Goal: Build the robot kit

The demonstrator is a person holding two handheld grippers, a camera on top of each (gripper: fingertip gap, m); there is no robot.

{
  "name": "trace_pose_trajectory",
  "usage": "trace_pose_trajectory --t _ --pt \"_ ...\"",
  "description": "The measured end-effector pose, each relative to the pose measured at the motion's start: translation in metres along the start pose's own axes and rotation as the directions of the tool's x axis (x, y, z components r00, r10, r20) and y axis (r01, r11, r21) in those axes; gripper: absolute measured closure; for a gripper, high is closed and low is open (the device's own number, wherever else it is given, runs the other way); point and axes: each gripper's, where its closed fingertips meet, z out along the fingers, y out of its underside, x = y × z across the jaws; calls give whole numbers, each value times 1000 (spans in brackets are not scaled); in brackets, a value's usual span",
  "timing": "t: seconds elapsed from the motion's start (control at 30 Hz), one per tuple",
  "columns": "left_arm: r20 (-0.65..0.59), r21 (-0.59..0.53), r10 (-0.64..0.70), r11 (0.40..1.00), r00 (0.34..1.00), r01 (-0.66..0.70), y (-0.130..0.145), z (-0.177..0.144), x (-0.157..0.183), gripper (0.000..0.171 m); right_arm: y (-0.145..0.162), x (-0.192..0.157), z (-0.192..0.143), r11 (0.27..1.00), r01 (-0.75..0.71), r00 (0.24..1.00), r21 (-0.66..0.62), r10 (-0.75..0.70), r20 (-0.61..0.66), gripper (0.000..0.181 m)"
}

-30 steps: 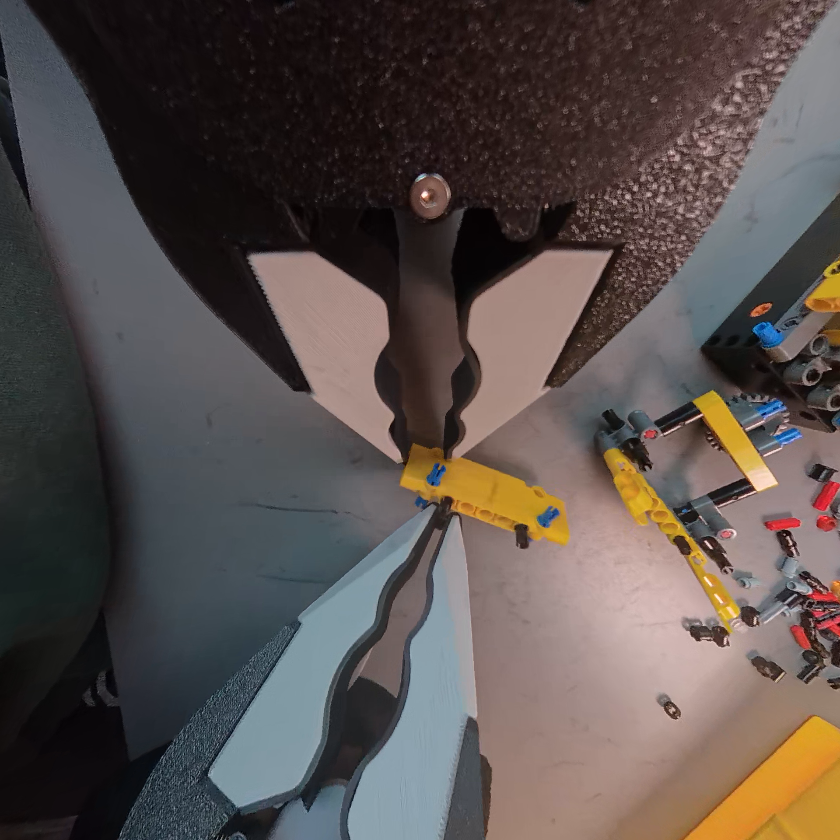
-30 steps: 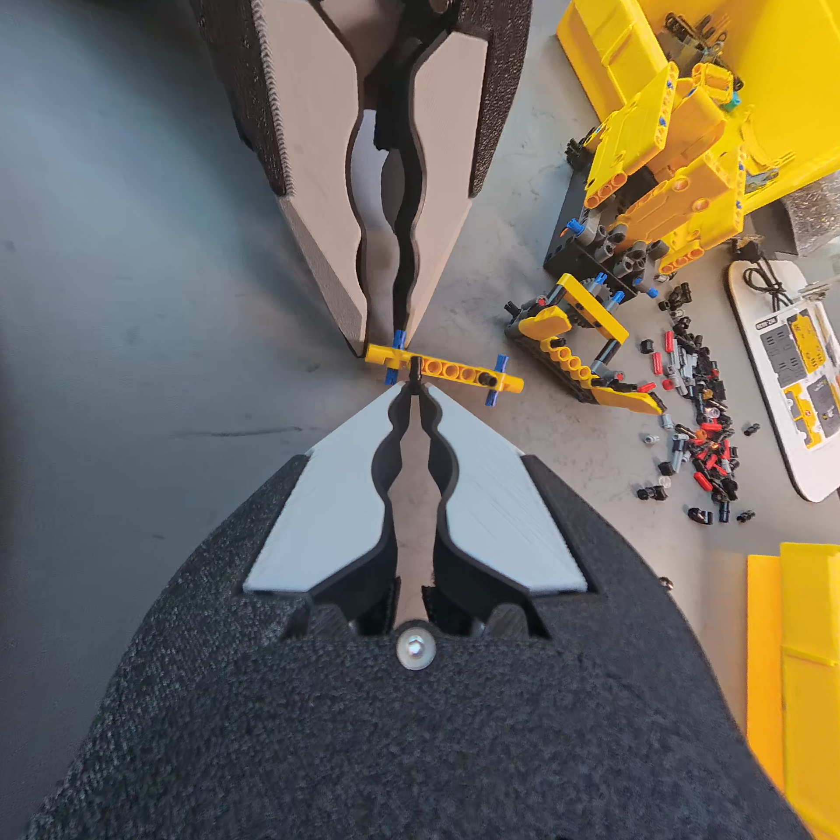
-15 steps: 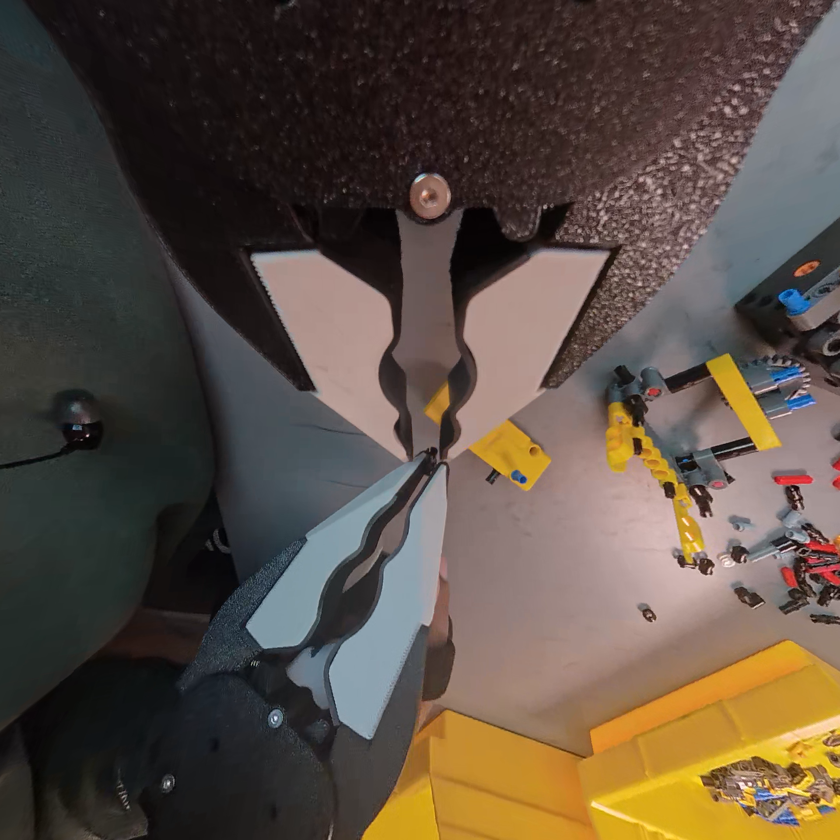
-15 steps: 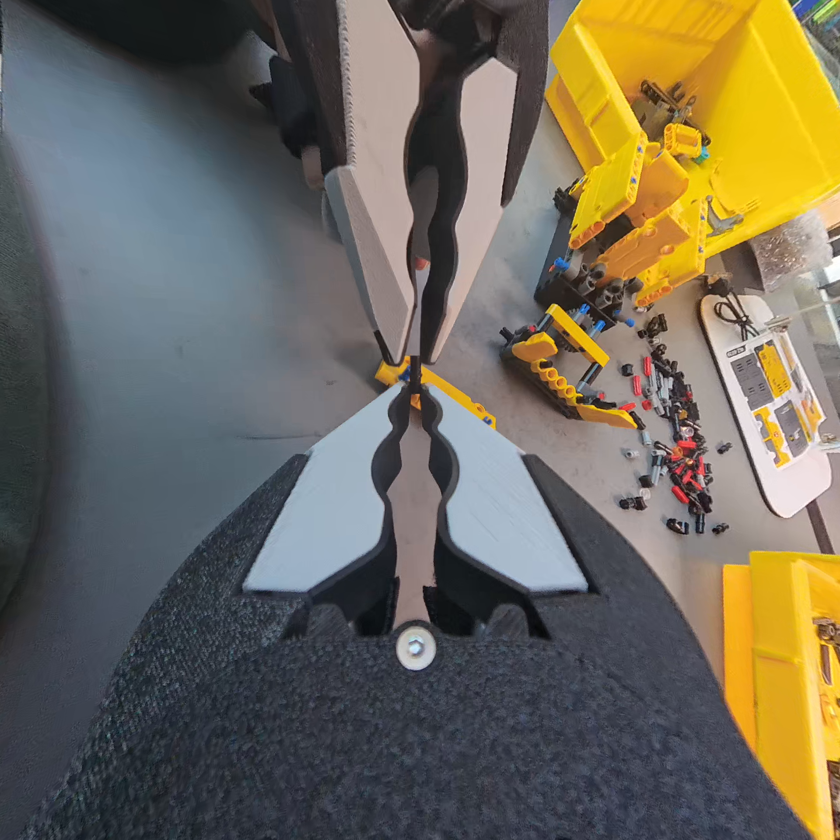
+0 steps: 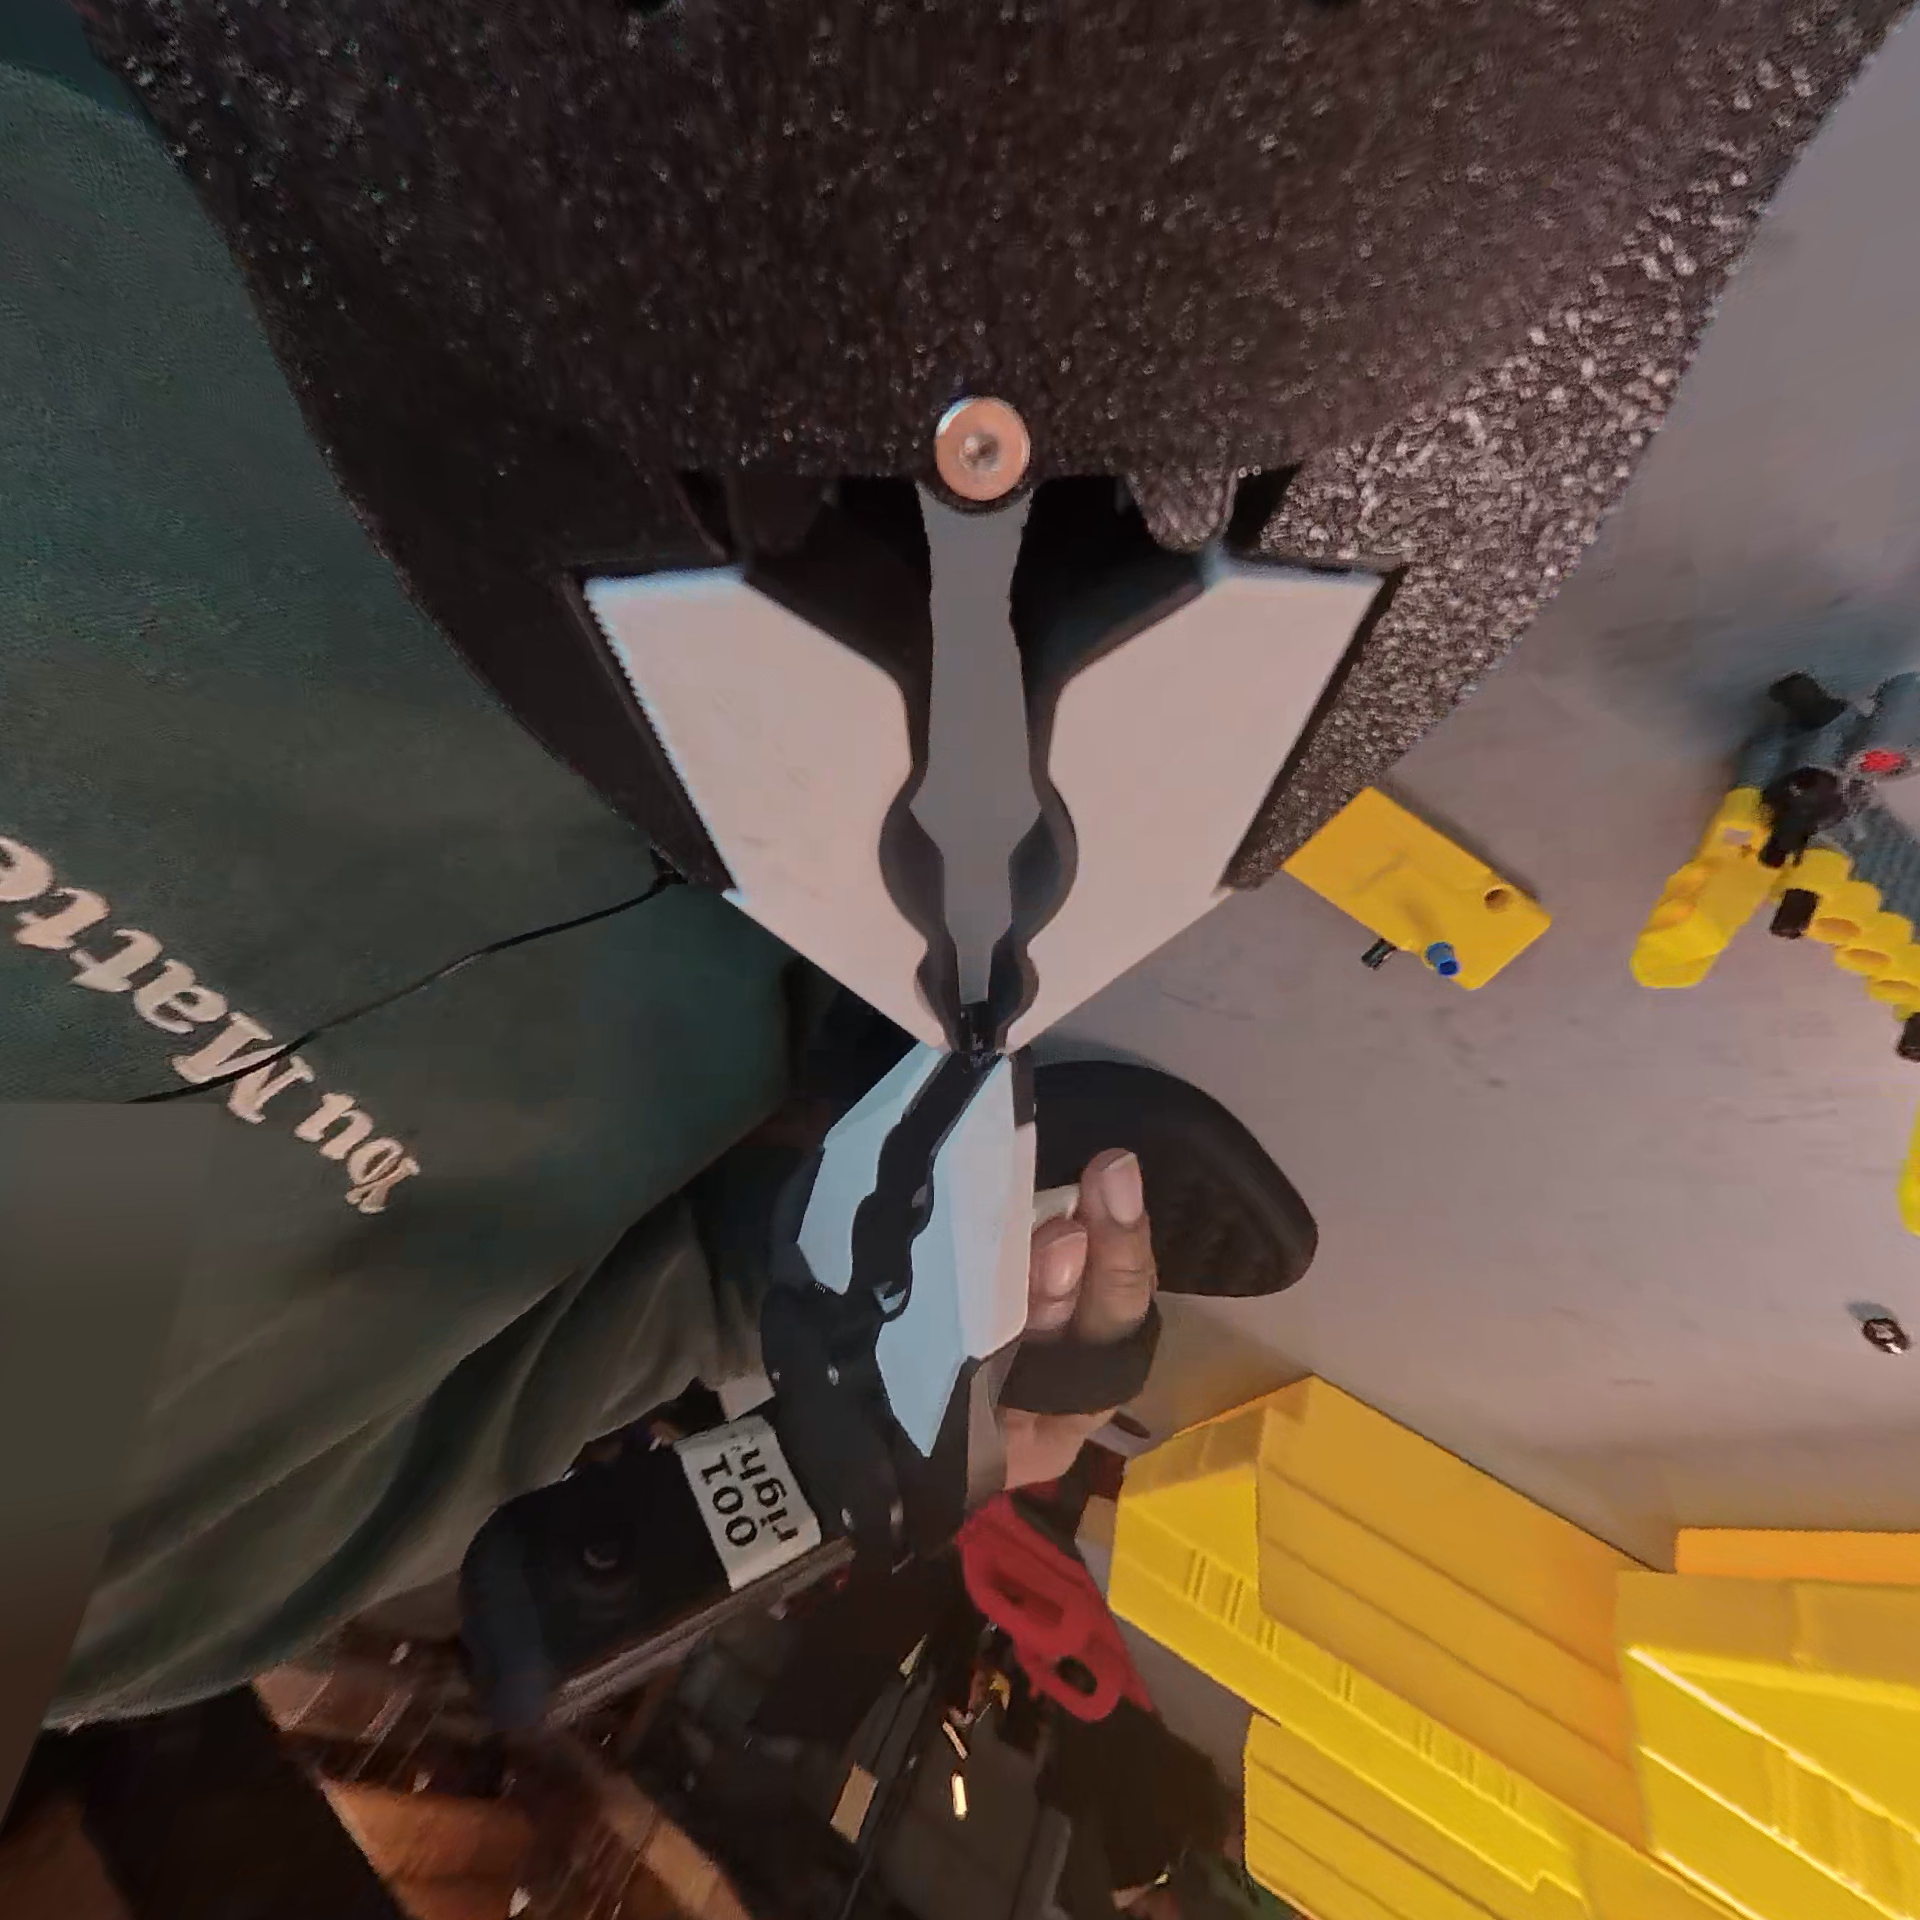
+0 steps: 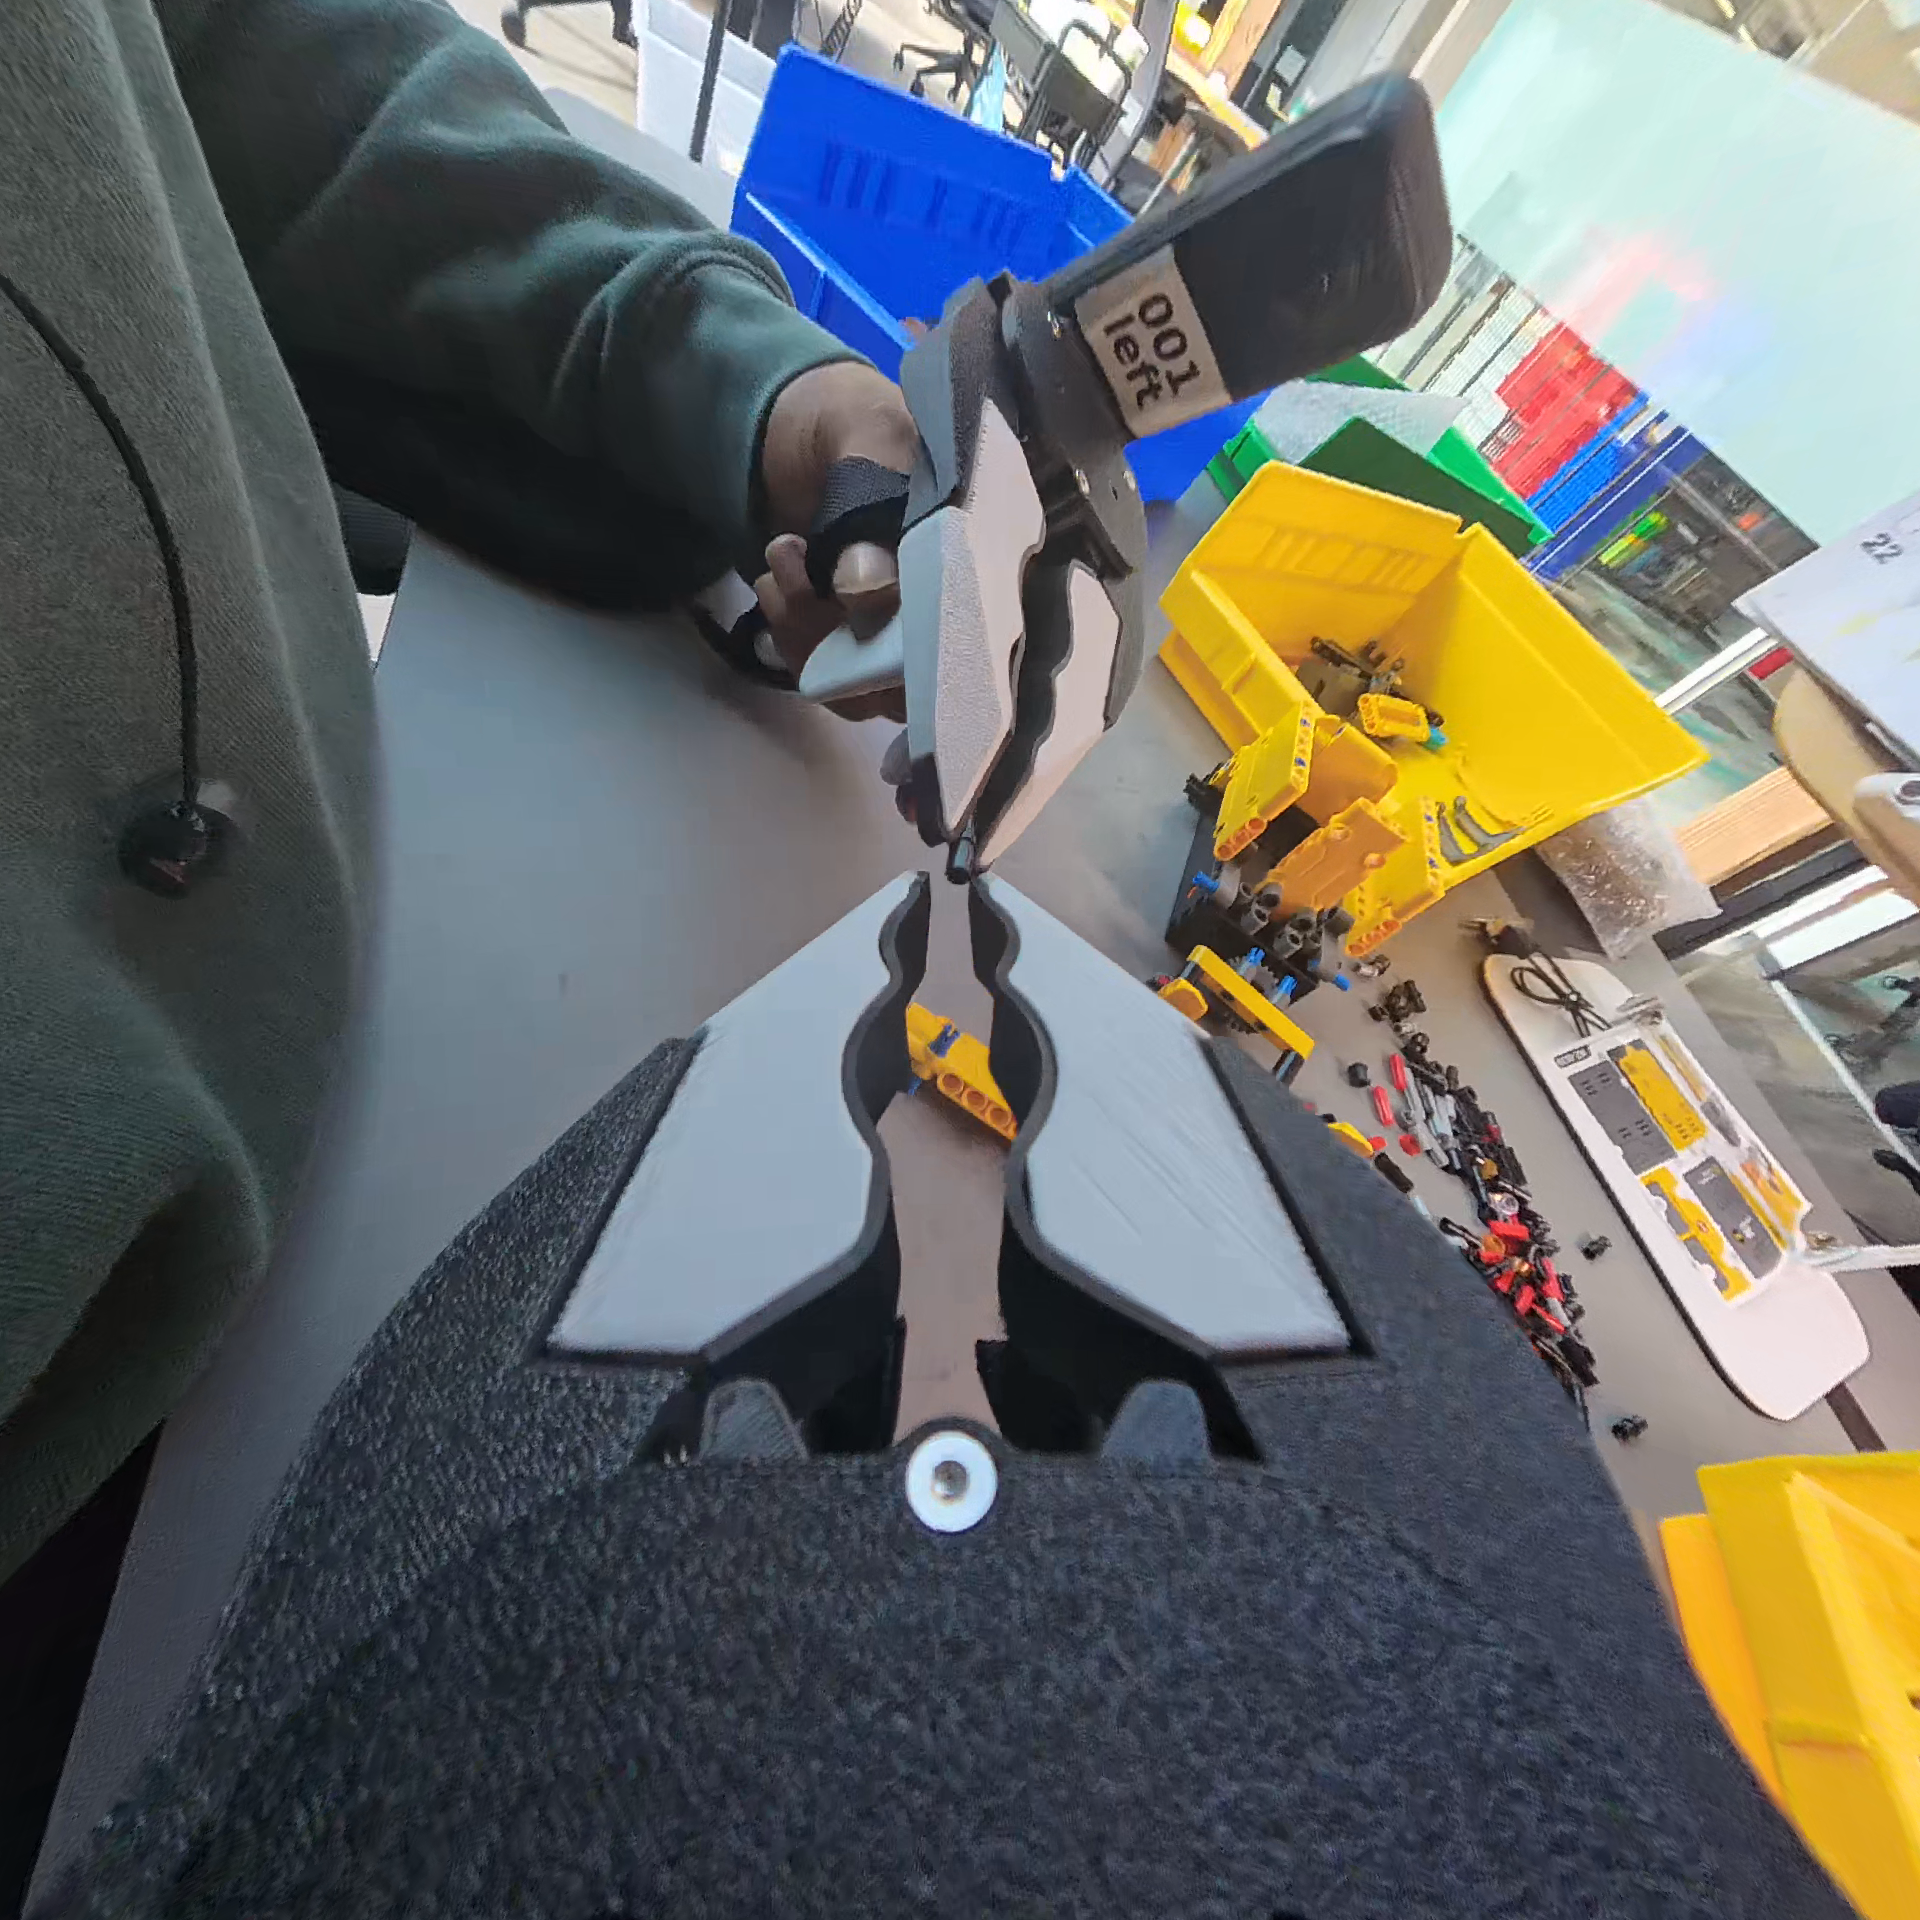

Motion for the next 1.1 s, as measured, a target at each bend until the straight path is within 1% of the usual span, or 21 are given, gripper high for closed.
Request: trace_pose_trajectory --t 0.1,0.17,0.5,0.63,0.7,0.77,0.83,0.93,0.97,1.0,1.03,1.07,1.1 --pt "-52 23 -56 998 997 57 -2 -1 2 168 -8 5 -3 999 16 999 42 -14 -36 169" --pt "-89 46 -83 995 993 87 -5 -1 5 168 -10 5 -4 999 28 999 42 -27 -35 168" --pt "-168 71 -162 982 972 176 -9 -3 9 169 -18 5 -3 995 84 995 58 -81 -53 178" --pt "-195 77 -190 975 962 208 -10 -4 11 169 -20 5 -3 995 70 997 64 -68 -41 178" --pt "-190 81 -203 972 961 221 -11 -4 9 167 -19 7 -2 998 36 999 52 -35 -32 178" --pt "-146 79 -189 976 971 202 -10 -5 4 167 -15 9 0 999 -12 1000 31 13 -22 179" --pt "-90 75 -167 982 982 174 -10 -7 -3 163 -8 12 2 997 -72 997 3 72 -16 178" --pt "42 43 -115 993 993 113 -5 -14 -19 161 11 16 5 989 -128 992 -75 128 -16 178" --pt "106 10 -78 997 991 77 -1 -17 -26 161 23 16 7 982 -138 990 -129 138 -10 178" --pt "187 -47 -19 998 982 29 6 -19 -35 160 34 15 8 975 -140 990 -174 140 -13 178" --pt "270 -131 61 991 961 -26 15 -23 -46 159 42 14 9 969 -139 990 -206 139 -15 178" --pt "327 -222 148 972 933 -76 24 -26 -54 156 50 11 11 961 -145 989 -236 148 -6 178" --pt "357 -292 219 950 908 -114 32 -29 -58 153 55 9 12 955 -149 988 -257 153 -5 178"
